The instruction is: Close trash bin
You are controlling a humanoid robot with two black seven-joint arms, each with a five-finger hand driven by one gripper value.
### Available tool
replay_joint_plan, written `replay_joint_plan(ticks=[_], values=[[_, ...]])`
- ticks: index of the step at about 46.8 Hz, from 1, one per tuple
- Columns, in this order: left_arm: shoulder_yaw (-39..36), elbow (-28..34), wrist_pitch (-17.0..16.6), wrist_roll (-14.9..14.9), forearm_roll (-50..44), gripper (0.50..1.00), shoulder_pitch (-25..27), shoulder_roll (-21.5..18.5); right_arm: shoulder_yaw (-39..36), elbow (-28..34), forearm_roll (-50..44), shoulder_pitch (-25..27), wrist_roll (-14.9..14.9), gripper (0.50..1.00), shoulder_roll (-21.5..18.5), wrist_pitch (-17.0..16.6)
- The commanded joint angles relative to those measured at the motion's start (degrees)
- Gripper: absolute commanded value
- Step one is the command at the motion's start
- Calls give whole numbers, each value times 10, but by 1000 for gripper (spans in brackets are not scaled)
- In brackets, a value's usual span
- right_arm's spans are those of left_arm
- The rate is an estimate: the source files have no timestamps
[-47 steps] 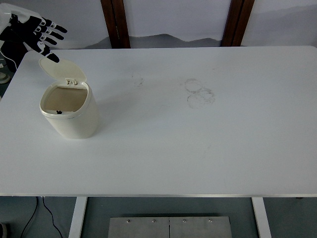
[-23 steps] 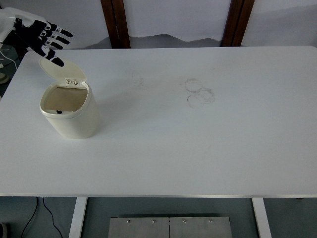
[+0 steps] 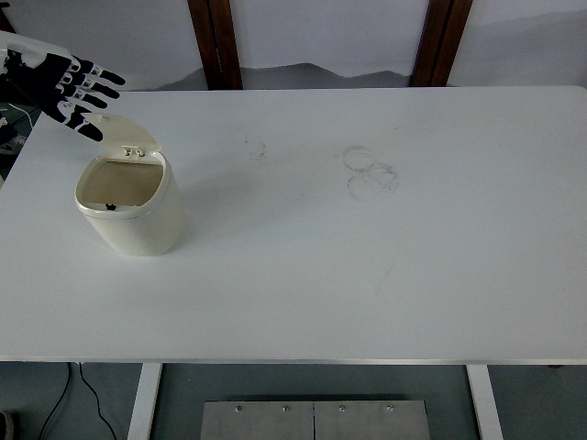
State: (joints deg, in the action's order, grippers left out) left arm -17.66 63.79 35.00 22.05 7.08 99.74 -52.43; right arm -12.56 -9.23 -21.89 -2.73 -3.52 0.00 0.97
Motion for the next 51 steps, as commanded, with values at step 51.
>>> replay_joint_plan(ticks=[51], values=[[1,51,0,-22,-45,1000,-82,-71,-1,0,0,-2,0,995,0,0]])
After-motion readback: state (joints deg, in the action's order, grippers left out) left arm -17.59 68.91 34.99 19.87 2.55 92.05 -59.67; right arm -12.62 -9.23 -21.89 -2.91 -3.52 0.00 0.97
